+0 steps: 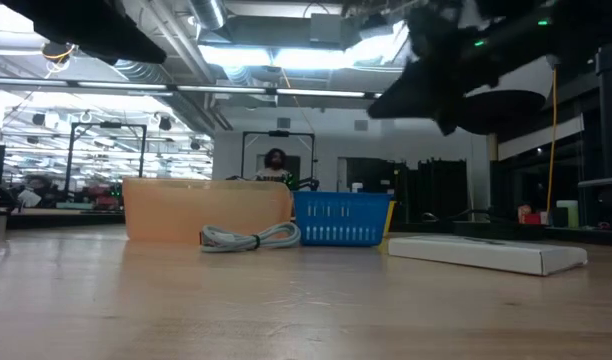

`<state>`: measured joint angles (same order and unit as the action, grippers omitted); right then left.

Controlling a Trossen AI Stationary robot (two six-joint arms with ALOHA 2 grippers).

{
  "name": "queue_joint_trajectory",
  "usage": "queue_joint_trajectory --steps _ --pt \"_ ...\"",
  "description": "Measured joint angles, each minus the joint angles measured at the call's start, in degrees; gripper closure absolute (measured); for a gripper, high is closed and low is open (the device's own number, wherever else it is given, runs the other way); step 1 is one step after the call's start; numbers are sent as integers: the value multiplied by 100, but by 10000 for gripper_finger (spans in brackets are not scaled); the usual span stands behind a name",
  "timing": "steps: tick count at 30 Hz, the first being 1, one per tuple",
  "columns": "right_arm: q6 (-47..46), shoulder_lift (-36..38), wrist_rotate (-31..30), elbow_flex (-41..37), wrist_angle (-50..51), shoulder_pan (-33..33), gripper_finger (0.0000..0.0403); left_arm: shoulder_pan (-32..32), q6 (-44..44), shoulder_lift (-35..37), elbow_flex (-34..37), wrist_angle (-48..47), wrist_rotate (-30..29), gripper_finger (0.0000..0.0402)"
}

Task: Pick and place items into bin
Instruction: Put the green charger adapter into the yellow bin

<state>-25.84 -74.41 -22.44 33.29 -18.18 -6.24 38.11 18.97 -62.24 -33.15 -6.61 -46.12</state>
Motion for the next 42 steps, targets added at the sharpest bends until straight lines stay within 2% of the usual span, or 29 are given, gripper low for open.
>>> queue_joint_trajectory --steps 7,17,24,29,32,37,42 --pt "377 911 57 -584 184 -463 399 -70 -302 -60 0 -9 -66 398" --pt "6 1473 221 -474 1878 -1195 401 -352 -366 -59 0 64 -49 400" --pt "-906 1293 197 791 4678 -1643 403 -768 -366 -59 0 90 78 398" --pt "-1392 1023 198 1481 5986 -2054 403 -1105 -501 -59 0 146 78 398" --pt "-1924 862 197 1793 6613 -2362 403 -1296 -656 -59 0 270 80 398" --pt "-2805 576 197 2066 7109 -2951 403 -1502 -672 -59 0 302 80 398" --pt "-3809 20 321 2448 7794 -3470 403 -1646 -931 -59 0 317 80 398"
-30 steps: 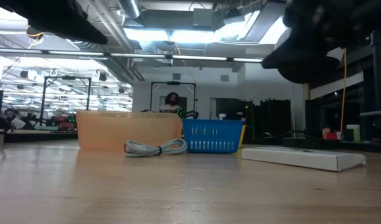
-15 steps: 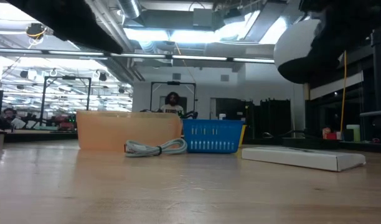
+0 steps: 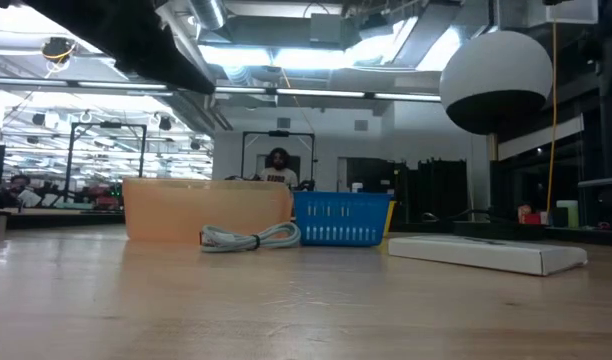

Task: Pick and place items into bin
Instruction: Put the green charger adapter into the yellow bin

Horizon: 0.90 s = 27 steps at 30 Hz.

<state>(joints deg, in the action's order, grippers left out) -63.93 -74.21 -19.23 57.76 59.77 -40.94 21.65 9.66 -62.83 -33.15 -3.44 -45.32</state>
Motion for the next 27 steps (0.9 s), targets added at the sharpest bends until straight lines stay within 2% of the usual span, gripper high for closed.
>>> queue_joint_trajectory --steps 5,9,16,22,27 --pt "-569 -705 299 592 509 -486 403 -131 -284 0 0 236 4 398" --pt "-1012 -1114 518 862 552 -874 403 -210 -563 0 0 419 4 398" --pt "-1909 -1481 745 847 357 -1425 403 -349 -1030 0 0 957 12 398" --pt "-2347 -1705 740 843 243 -1693 400 -435 -1050 0 0 995 271 398" --pt "-2614 -1875 742 841 81 -1871 365 -492 -1050 0 0 992 408 398"
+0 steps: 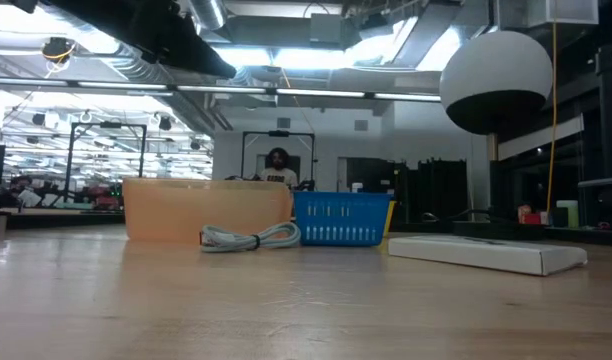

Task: Pick and place items into bin
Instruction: Put the green charger adapter into the yellow bin

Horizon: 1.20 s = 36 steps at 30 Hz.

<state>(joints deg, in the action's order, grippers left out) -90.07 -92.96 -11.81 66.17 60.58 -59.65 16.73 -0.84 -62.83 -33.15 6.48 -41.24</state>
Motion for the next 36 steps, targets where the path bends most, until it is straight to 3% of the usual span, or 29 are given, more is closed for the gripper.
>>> queue_joint_trajectory --steps 9,16,21,28,36 --pt "-118 -347 14 0 -156 -213 269 -2 112 0 0 -14 366 398" --pt "-91 -633 543 0 -168 -220 206 -2 244 0 0 -22 539 398" --pt "20 -767 567 -2 -148 -217 170 -2 323 0 0 -22 539 398" --pt "687 -928 549 -2 -123 -217 142 -2 363 0 0 -23 711 398" --pt "958 -1007 454 -38 116 -200 138 -2 472 0 0 -22 814 398"
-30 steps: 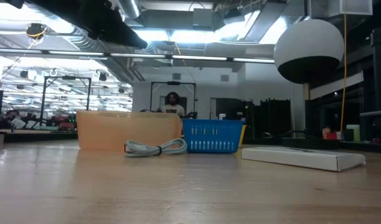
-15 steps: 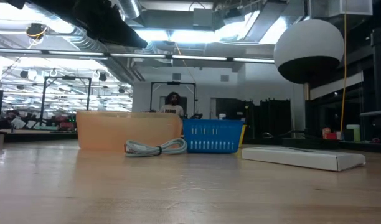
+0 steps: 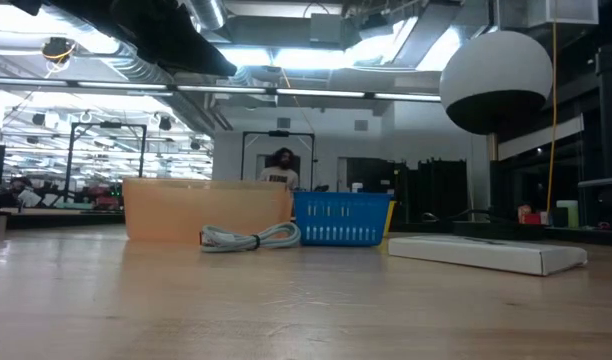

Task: Pick and place items into bin
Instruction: Put the green charger adapter into the yellow bin

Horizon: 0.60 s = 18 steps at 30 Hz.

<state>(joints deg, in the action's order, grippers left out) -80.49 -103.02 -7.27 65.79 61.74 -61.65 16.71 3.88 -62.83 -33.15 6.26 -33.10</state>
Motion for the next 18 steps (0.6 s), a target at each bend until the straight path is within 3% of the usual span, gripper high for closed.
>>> queue_joint_trajectory --steps 18 --pt "149 15 -61 -720 -1142 85 147 0 136 0 0 -4 -24 398"
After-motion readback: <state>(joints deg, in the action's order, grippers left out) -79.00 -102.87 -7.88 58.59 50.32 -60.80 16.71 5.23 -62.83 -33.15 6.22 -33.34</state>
